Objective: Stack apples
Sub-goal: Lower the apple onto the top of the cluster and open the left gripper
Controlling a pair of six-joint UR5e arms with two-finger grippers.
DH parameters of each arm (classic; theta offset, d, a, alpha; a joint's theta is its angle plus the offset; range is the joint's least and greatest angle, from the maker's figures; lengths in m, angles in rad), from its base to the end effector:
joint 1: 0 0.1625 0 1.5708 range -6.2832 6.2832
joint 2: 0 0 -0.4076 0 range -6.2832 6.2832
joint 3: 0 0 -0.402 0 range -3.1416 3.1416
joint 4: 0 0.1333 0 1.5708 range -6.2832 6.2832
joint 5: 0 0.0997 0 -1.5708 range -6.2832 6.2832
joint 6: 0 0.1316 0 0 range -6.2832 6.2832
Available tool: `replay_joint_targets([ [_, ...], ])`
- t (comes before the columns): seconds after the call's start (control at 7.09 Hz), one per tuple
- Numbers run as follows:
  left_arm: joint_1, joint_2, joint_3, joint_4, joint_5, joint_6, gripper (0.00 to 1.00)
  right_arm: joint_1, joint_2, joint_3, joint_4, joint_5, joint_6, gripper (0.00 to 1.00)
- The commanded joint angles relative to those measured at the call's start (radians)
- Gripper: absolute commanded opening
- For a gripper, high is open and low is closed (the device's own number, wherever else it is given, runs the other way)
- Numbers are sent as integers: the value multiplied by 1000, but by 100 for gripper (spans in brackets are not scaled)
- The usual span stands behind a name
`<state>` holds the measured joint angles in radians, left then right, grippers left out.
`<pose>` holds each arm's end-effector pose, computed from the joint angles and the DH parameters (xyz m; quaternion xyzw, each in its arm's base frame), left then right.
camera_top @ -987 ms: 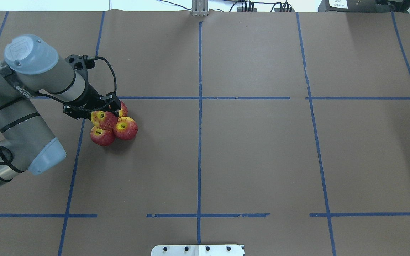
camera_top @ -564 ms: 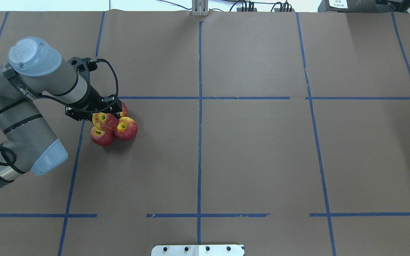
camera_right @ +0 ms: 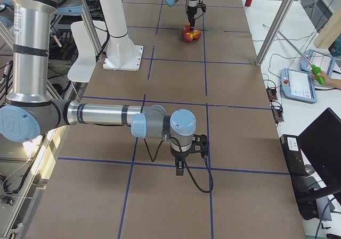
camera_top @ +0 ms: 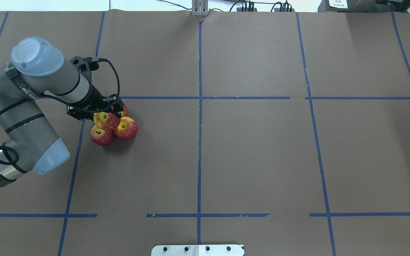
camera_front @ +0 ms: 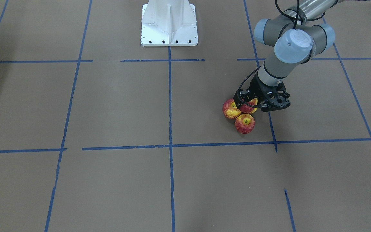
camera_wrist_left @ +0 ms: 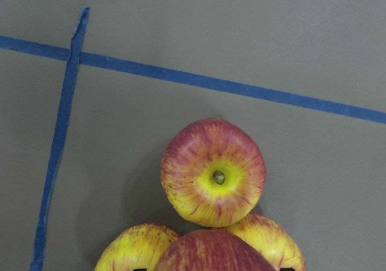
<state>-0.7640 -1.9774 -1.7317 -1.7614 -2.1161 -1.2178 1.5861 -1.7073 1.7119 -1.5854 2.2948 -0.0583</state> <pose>0.4243 -0.4966 0.3339 -0.0233 0.4348 -0.0850 0.8962 0.0529 -0.4445 0.6640 0.0084 -0.3541 -0.0183 0.9350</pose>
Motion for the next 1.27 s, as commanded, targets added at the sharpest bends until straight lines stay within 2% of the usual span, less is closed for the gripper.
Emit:
replay_joint_targets([
  [0.0, 0, -5, 6, -1, 1, 1, 0, 0, 0, 0, 1, 0, 0, 100],
  [0.42, 2, -5, 15, -1, 1, 4, 0, 0, 0, 0, -1, 0, 0, 100],
  [0.56, 2, -8, 20, -1, 2, 4, 52, 0, 0, 0, 1, 0, 0, 100],
  [0.71, 2, -9, 21, -1, 2, 3, 100, 0, 0, 0, 1, 0, 0, 100],
  [1.13, -12, -9, 0, 5, 5, 4, 100, 0, 0, 0, -1, 0, 0, 100],
])
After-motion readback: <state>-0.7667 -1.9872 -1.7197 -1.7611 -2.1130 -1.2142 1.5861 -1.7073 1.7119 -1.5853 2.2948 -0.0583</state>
